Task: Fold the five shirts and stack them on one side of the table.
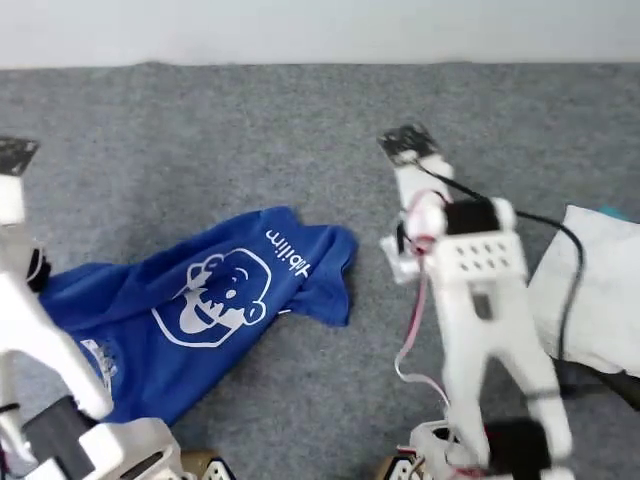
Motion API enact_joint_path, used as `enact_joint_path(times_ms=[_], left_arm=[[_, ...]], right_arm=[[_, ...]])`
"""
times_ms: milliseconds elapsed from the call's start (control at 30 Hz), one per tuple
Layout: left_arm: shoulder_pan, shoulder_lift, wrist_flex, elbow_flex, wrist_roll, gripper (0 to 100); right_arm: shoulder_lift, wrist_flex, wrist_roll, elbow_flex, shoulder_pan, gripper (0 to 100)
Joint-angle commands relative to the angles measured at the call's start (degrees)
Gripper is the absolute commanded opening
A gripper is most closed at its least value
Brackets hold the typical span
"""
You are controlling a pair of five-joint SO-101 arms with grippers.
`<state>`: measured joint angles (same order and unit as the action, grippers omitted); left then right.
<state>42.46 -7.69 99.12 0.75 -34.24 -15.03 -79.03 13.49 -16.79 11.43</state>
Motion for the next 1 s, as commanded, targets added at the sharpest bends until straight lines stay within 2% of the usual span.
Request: enact_joint_path(times_ms=[0,267,433,633,800,967], left_arm=[[1.8,-3.6,1.2,0.7,-0.7,1],[6.2,-3.6,-0.4,0.7,-0.4,1],[9.2,-3.4,-0.8,0.7,-0.4,1],[9.1,-3.6,-0.8,0.7,-0.4,1],[9.2,-3.7,-0.8,0.7,-0.4,1],[9.0,-3.4,-0.8,0.7,-0.4,1]], right_arm=[[8.6,2.7,-1.2,9.8,4.4,1.0],[28.7,3.3,-1.3,23.2,14.2,1.0],[38.0,3.3,-1.4,30.9,17.1,1.0],[46.4,2.5,-1.0,34.5,18.9,1.0],[47.7,-8.4,-0.7,34.2,18.7,1.0],[47.7,-20.6,5.4,34.2,18.9,1.0]])
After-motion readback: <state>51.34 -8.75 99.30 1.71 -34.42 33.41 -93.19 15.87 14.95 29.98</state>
